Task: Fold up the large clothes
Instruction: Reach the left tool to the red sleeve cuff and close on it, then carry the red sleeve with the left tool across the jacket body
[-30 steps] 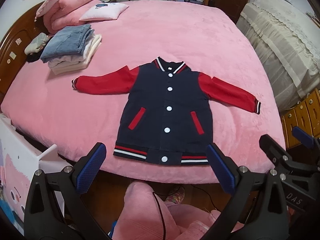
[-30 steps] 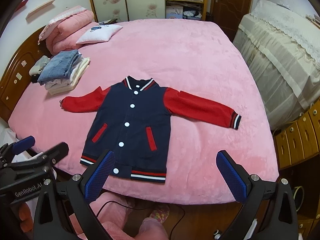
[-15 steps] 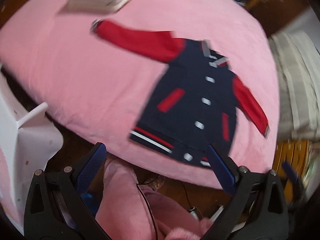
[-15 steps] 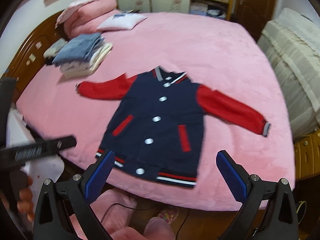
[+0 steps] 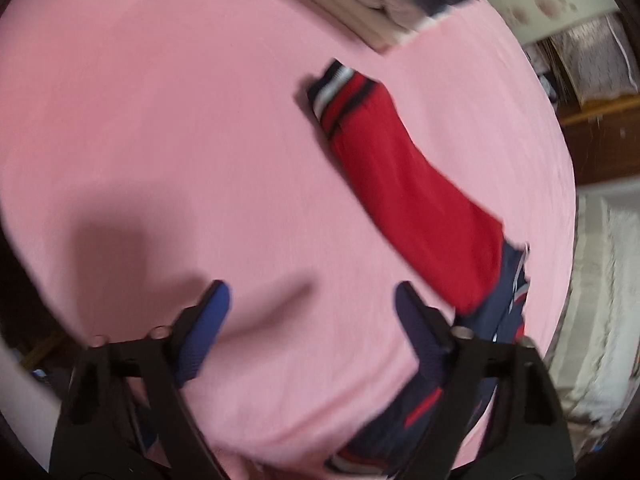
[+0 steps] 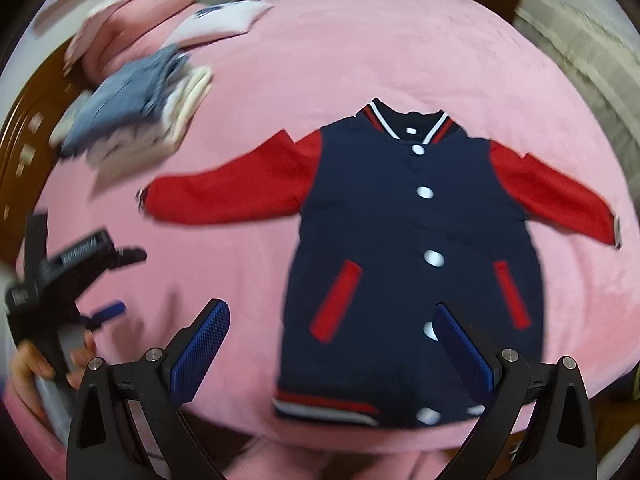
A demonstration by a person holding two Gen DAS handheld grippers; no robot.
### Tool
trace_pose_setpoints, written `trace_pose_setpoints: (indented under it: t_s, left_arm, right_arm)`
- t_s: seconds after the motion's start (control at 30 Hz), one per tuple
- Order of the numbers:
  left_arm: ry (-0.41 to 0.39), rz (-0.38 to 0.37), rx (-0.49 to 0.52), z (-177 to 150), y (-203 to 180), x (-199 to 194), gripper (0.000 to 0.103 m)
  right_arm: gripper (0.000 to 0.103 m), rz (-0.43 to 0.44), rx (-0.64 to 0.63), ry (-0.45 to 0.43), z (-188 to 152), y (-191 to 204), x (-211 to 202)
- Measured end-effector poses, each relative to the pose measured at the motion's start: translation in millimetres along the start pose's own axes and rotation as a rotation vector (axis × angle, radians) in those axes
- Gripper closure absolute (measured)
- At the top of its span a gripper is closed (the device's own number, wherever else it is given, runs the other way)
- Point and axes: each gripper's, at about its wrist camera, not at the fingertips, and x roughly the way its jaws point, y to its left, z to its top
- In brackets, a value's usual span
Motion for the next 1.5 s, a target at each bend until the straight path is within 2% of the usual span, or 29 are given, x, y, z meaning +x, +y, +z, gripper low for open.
trace_pose_setpoints:
  t_s: [0.07,0.2,0.23,0.27,0.3,0.33,0.43,0.5,0.63,0.8,0.93,1.0,1.07,1.13,1.2,1.23,1.3,1.33,1.37,1.43,1.5]
  left_arm:
    - [-0.015,-0.014,-0.026,24.2,4.0,17.5,0.046]
    - [-0.102,-0.063,-0.054,56.6,-3.7,37.9,0.052]
    - [-0.137,-0.061,-0.041,63.6,-8.9,41.6,0.059]
    - [-0.171,-0.042,-0.028,68.6,-14.8,44.3,0.078]
    - [-0.196,-0.018,-0.020,69.7,-22.8,45.1,0.090]
    - [-0.237,0.005,-0.010,73.2,-30.8,46.2,0.094]
    - [-0.351,0.016,0.012,70.4,-51.9,36.0,0.096]
    - [-0.408,0.034,0.062,56.2,-70.0,27.4,0.096]
    - [-0.510,0.018,0.284,36.2,-129.8,6.9,0.096]
    - [-0.506,-0.061,0.612,-14.4,-220.2,2.3,0.096]
    - [-0.457,-0.143,0.784,-69.4,-279.0,16.9,0.096]
    - [-0.401,-0.170,0.840,-96.6,-307.2,33.8,0.096]
    - [-0.289,-0.175,0.921,-121.4,-339.6,58.9,0.095]
    - [-0.189,-0.148,0.984,-144.0,-363.9,80.2,0.095]
    - [-0.110,-0.127,1.011,-159.5,-382.4,98.3,0.094]
    - [-0.095,-0.125,1.013,-163.1,-388.7,101.8,0.086]
    - [-0.055,-0.151,1.023,-180.7,-392.3,100.4,0.055]
    - [-0.046,-0.162,1.026,-183.4,-394.8,98.3,0.029]
    - [-0.060,-0.166,1.028,-191.9,-394.1,88.7,0.022]
    - [-0.115,-0.149,1.014,-187.0,-391.1,79.0,0.022]
    - [-0.131,-0.101,0.982,-184.9,-377.5,65.3,0.022]
  right_arm:
    - [0.000,0.023,0.056,0.038,11.8,8.3,25.2]
    - [0.000,0.081,0.128,0.121,18.1,16.8,68.6]
    - [0.000,0.081,0.131,0.132,16.9,16.8,76.6]
    - [0.000,0.080,0.133,0.149,15.9,17.1,86.1]
    - [0.000,0.077,0.136,0.159,15.2,15.3,94.9]
    - [0.000,0.076,0.143,0.165,14.4,11.5,101.2]
    - [0.000,0.061,0.164,0.179,17.0,-1.6,122.4]
    - [0.000,0.046,0.182,0.176,19.8,-14.1,130.0]
    - [0.000,0.014,0.234,0.116,35.8,-50.4,132.6]
    - [0.000,-0.044,0.302,0.006,49.4,-109.8,134.4]
    - [0.000,-0.085,0.374,-0.052,54.6,-160.0,136.9]
    - [0.000,-0.094,0.418,-0.046,55.0,-188.4,143.5]
    - [0.000,-0.107,0.444,-0.047,54.4,-210.9,145.8]
    - [0.000,-0.126,0.464,-0.060,51.5,-235.3,147.3]
    - [0.000,-0.129,0.469,-0.059,53.7,-257.9,146.2]
    - [0.000,-0.129,0.469,-0.057,53.7,-267.0,148.0]
    - [0.000,-0.123,0.466,-0.050,48.5,-280.9,149.2]
    - [0.000,-0.113,0.464,-0.048,49.5,-286.8,149.8]
    - [0.000,-0.104,0.463,-0.044,51.5,-289.8,149.3]
    - [0.000,-0.044,0.456,-0.028,59.5,-300.1,151.3]
    - [0.000,0.051,0.435,0.001,63.0,-305.1,145.6]
